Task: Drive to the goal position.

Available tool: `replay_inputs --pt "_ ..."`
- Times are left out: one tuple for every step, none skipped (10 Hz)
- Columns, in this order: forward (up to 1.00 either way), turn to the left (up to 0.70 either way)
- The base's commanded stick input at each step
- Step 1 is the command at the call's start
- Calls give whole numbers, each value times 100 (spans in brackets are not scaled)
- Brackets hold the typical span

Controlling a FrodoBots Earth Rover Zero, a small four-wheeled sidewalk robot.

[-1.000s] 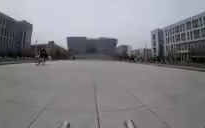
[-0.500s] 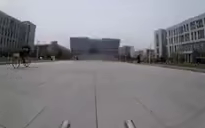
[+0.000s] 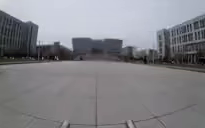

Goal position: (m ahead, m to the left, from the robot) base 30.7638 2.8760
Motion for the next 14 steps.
replay_inputs --pt "100 0" --pt "100 0" --pt "100 0" --pt "100 0" --pt "100 0" --pt "100 0" --pt "100 0" --pt "100 3" --pt "100 4" --pt "100 5" --pt "100 2" --pt "100 0" --pt "100 0" --pt "100 13"
